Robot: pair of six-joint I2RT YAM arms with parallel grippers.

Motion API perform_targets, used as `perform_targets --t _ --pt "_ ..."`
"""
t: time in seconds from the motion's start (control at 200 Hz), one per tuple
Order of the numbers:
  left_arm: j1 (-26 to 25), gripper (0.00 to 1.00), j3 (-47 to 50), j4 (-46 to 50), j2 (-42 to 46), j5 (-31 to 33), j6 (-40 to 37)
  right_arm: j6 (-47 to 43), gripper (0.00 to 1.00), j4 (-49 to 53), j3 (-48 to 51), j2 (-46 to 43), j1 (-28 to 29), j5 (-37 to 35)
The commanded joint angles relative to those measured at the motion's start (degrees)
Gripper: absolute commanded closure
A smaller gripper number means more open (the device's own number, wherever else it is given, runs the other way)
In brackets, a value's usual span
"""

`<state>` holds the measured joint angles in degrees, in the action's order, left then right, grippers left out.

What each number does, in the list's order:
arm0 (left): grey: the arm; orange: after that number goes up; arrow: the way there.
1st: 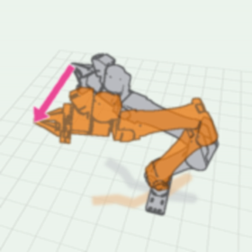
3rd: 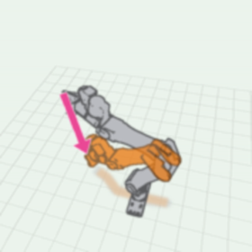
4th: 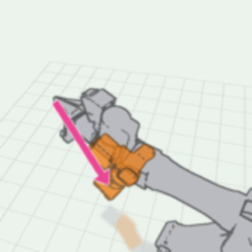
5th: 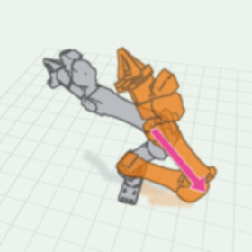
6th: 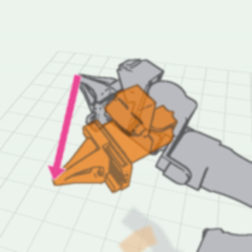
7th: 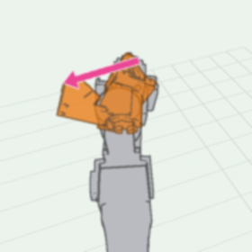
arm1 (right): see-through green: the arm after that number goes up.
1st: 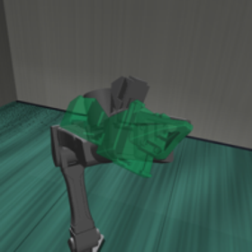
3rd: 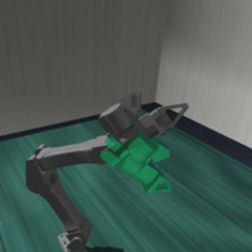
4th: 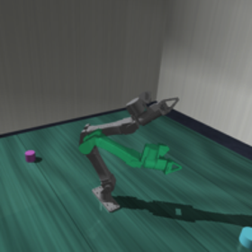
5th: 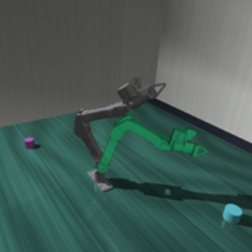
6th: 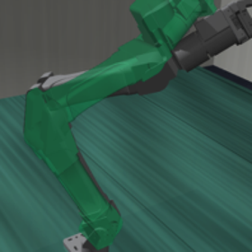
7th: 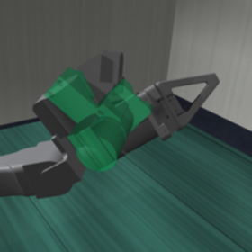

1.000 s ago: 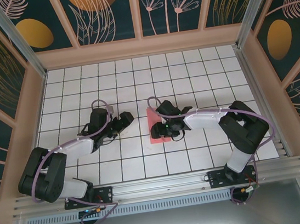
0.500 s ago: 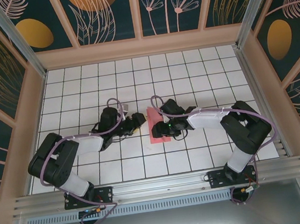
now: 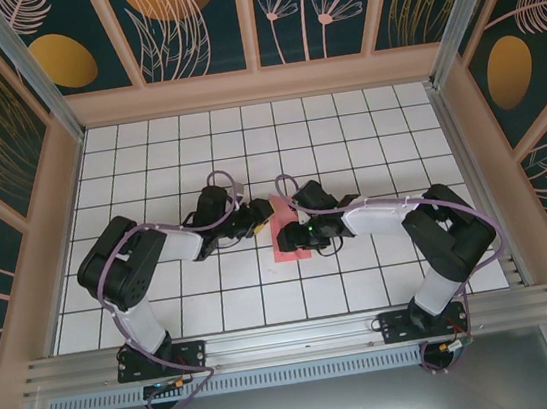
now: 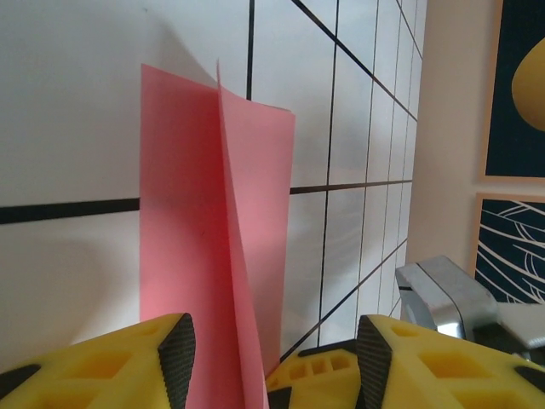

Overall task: Fold a paper plane with a square sheet of paper (pick it up from the middle)
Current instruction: Fold the paper at the center of the table.

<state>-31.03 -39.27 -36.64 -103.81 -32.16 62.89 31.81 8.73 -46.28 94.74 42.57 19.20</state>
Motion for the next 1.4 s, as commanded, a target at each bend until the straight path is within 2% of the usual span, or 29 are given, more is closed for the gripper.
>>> perform_targets --t 0.0,0.345,0.671,0.866,1.006,1.226,1.306,1.396 --pt "-0.4 0.45 -2.8 -0.9 -2.1 -0.5 0.4 -1.2 0.38 2.5 3.2 2.7 -0.9 -3.9" --pt "-0.9 0.53 -5.9 -0.3 -6.7 -0.4 2.0 -1.5 0.38 2.0 2.6 2.1 -0.8 -2.5" --pt "-0.9 0.64 -8.2 3.4 -9.8 1.0 0.0 -1.9 0.25 0.5 -4.3 -3.5 -0.8 -2.9" --pt "-0.9 0.69 -9.0 5.0 -10.7 1.5 -1.6 -1.3 0.25 -0.3 -4.1 -8.6 -2.1 -6.0" --pt "-0.8 0.72 -9.7 6.3 -10.7 1.7 -2.8 0.8 0.34 -2.8 -1.7 -8.9 -5.4 -7.2" --pt "-0.9 0.73 -9.0 6.7 -9.8 1.6 -3.5 1.7 0.76 -4.9 -4.1 -1.1 -8.9 -5.7" --pt "-0.9 0.73 -8.5 6.5 -9.1 1.7 -3.5 2.1 0.83 -4.3 -4.8 1.3 -9.2 -7.3" --pt "-0.9 0.73 -8.0 6.1 -8.6 1.5 -3.5 2.6 0.86 -4.2 -4.6 3.1 -9.2 -8.3"
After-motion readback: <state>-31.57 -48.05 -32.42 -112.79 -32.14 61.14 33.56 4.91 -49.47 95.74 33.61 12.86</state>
